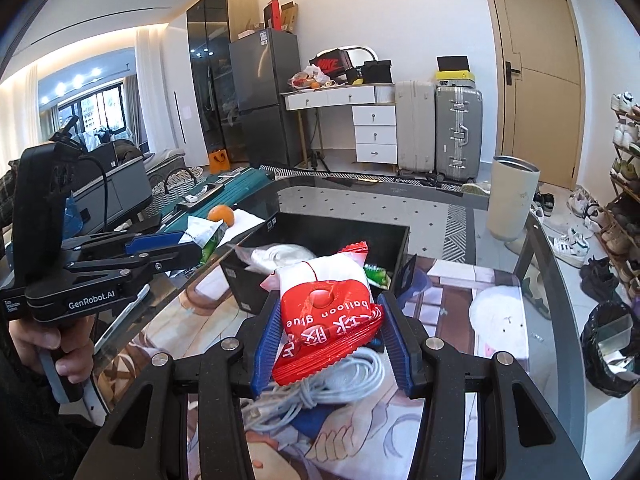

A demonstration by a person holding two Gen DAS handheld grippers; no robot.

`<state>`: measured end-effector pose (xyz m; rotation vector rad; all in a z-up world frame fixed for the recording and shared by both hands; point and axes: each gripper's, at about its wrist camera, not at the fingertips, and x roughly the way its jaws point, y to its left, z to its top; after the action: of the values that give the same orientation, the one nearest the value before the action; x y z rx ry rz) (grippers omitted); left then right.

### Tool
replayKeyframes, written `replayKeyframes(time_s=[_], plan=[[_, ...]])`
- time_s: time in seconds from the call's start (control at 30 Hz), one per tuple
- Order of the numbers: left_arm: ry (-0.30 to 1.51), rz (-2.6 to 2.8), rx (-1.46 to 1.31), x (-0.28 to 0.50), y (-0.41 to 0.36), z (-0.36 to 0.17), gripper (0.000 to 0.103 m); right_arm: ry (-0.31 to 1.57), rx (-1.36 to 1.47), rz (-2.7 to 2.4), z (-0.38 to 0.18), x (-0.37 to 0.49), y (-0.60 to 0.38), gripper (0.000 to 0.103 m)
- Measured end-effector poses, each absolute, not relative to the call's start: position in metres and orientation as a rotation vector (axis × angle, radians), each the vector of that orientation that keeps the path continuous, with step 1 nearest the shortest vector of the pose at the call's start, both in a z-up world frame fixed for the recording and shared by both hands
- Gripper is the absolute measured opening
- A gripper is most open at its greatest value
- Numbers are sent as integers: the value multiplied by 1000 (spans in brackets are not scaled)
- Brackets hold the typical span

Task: Organize soft objects
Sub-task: 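Carry the red packet and white sachet over the black box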

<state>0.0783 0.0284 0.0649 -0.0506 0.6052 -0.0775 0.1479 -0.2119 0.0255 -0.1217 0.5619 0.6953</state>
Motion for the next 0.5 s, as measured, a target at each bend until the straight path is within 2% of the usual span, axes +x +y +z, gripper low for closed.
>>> replayKeyframes(time_s=[0.5], plan=[[614, -90, -37, 111, 26, 71, 30, 574, -146, 696, 34, 179, -194, 48]])
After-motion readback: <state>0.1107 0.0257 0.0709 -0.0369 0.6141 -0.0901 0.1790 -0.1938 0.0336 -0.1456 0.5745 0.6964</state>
